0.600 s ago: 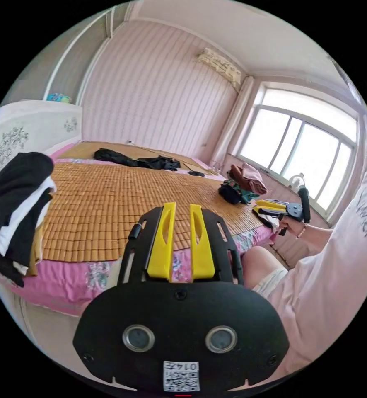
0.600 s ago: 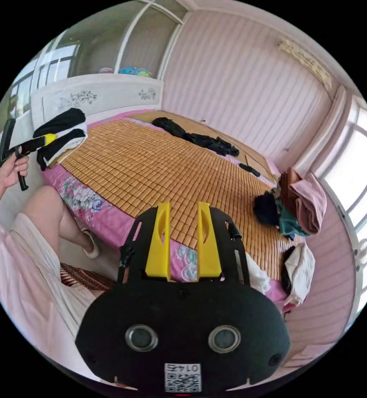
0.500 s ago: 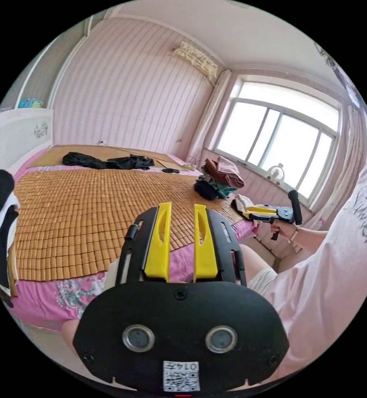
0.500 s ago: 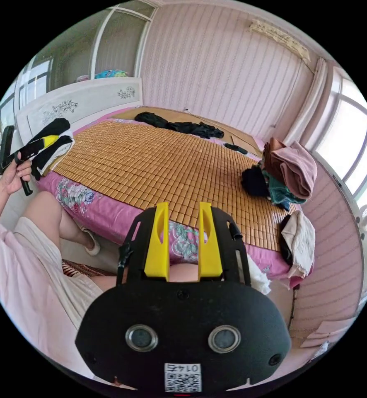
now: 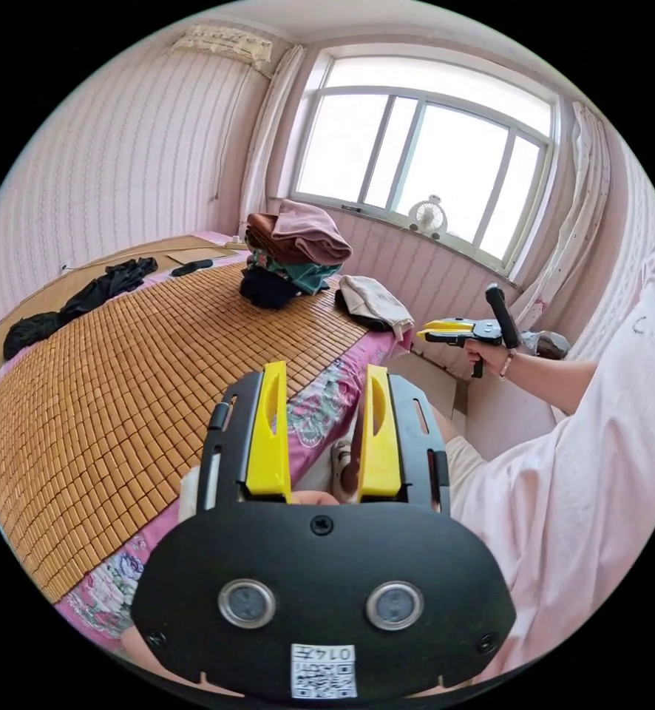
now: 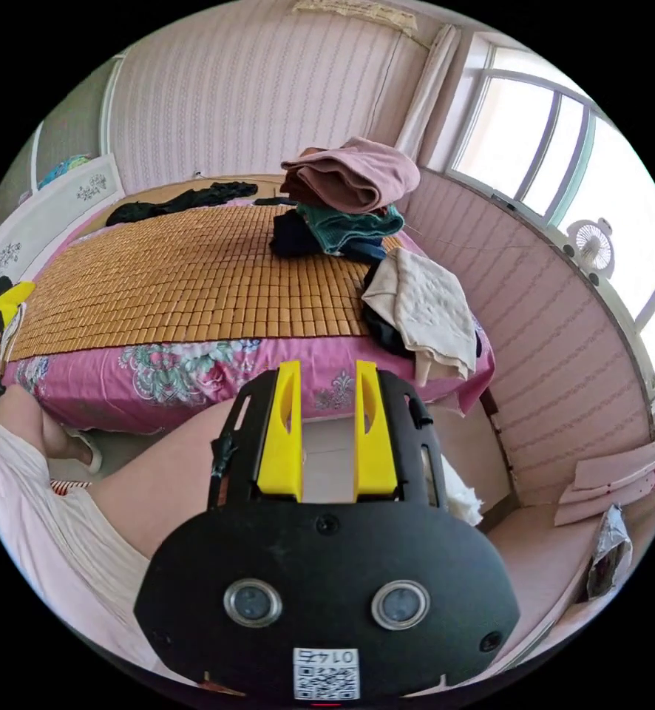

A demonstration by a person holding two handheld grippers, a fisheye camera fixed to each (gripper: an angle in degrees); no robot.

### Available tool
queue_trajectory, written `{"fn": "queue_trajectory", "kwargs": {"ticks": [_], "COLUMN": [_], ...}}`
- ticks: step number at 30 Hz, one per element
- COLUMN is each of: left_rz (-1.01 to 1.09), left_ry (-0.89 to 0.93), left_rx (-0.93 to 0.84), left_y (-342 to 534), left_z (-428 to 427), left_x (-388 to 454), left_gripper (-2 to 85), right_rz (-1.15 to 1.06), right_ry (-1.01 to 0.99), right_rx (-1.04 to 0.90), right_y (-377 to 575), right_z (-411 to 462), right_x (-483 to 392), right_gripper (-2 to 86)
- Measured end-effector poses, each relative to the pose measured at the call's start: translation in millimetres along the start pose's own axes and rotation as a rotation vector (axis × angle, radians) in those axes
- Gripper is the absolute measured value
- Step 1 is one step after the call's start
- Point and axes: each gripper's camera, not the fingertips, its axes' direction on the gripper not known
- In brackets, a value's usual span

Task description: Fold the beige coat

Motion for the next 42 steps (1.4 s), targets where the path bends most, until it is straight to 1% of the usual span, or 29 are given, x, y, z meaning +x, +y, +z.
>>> {"fn": "queue_trajectory", "kwargs": {"ticks": [2,3,5,6,8,9,11,12,14,15,17,19,22,23,24,26,28,30,31,33,34,35,36,37,38,39,40,41,42], "left_rz": [0.001,0.001,0.011,0.018,0.042,0.047,0.068,0.076,0.106,0.111,0.081,0.032,-0.085,-0.094,-0.090,-0.071,-0.089,-0.080,-0.038,0.024,0.058,0.072,0.073,0.071,0.072,0.071,0.065,0.064,0.060], "left_ry": [0.030,0.037,0.057,0.064,0.108,0.122,0.166,0.172,0.199,0.205,0.199,0.182,0.169,0.167,0.155,0.168,0.192,0.183,0.181,0.194,0.205,0.201,0.202,0.215,0.222,0.224,0.225,0.218,0.208], "left_rx": [-0.022,-0.022,-0.044,-0.055,-0.101,-0.112,-0.151,-0.158,-0.200,-0.216,-0.275,-0.305,-0.338,-0.371,-0.392,-0.521,-0.594,-0.592,-0.564,-0.465,-0.389,-0.330,-0.300,-0.237,-0.175,-0.144,-0.072,-0.004,0.027], "left_y": [-20.1,-25.2,-48.0,-54.1,-79.6,-86.3,-114.9,-122.4,-150.7,-157.1,-179.8,-194.9,-215.0,-220.2,-221.6,-220.8,-220.1,-224.4,-227.3,-231.4,-231.7,-230.8,-229.9,-227.3,-223.5,-220.8,-212.3,-200.2,-192.7], "left_z": [65.6,81.7,154.9,174.5,255.0,275.4,354.1,373.3,451.5,471.8,551.8,607.7,685.4,712.9,725.0,768.8,784.4,779.3,766.2,728.1,695.3,660.4,642.1,602.8,561.4,538.5,488.3,435.1,407.7], "left_x": [14.3,17.4,30.2,33.4,45.6,48.4,60.7,64.3,76.0,77.8,79.8,79.4,75.5,76.5,77.4,80.7,82.6,85.6,89.2,94.4,97.2,97.6,96.6,92.2,86.0,82.3,73.1,62.4,56.3], "left_gripper": [14.6,14.6,14.6,14.7,15.0,15.1,15.4,15.4,14.8,14.4,13.7,13.6,14.1,13.9,13.5,8.4,5.7,4.7,4.2,3.5,2.9,2.4,2.1,1.7,1.3,1.1,0.8,0.6,0.5], "right_rz": [0.043,0.066,0.084,0.086,0.081,0.074,0.071,0.067,0.054,0.060,0.085,0.102,0.098,0.093,0.091,0.094,0.114,0.180,0.199,0.248,0.250,0.244,0.225,0.217,0.201,0.180,0.169,0.145,0.122], "right_ry": [-0.011,-0.011,0.005,0.021,0.048,0.059,0.065,0.065,0.064,0.060,0.048,0.044,0.010,-0.013,-0.036,-0.066,-0.119,-0.211,-0.235,-0.310,-0.326,-0.368,-0.421,-0.450,-0.509,-0.573,-0.608,-0.683,-0.768], "right_rx": [0.003,0.005,0.011,0.019,0.021,0.013,0.008,0.010,0.009,-0.001,-0.028,-0.050,-0.093,-0.096,-0.100,-0.107,-0.068,0.071,0.118,0.314,0.354,0.428,0.501,0.536,0.602,0.659,0.687,0.739,0.778], "right_y": [-17.3,-28.1,-43.6,-53.1,-67.2,-76.7,-90.9,-99.8,-111.3,-117.9,-127.6,-135.7,-141.9,-142.6,-143.4,-145.1,-144.6,-138.4,-136.2,-127.4,-125.8,-123.1,-120.8,-119.7,-117.4,-115.0,-113.7,-111.3,-110.7], "right_z": [4.1,6.6,9.6,11.4,15.8,19.4,23.7,26.3,30.9,34.6,37.4,35.2,29.1,23.1,14.1,-5.8,-35.5,-96.2,-114.8,-195.6,-215.4,-254.0,-290.8,-308.4,-341.9,-372.6,-386.9,-413.0,-434.7], "right_x": [35.7,57.2,84.9,100.7,121.6,134.1,150.2,158.7,168.6,175.9,188.0,198.9,217.5,225.0,232.6,245.2,259.7,283.6,289.9,308.6,310.7,311.3,306.6,302.9,292.9,280.4,273.2,257.3,239.0], "right_gripper": [11.3,11.5,11.5,11.5,11.6,11.7,11.8,11.8,12.0,12.5,12.8,12.6,11.4,10.1,6.6,4.0,2.9,1.9,1.7,1.3,1.2,1.1,1.0,0.9,0.9,0.8,0.8,0.8,0.7]}}
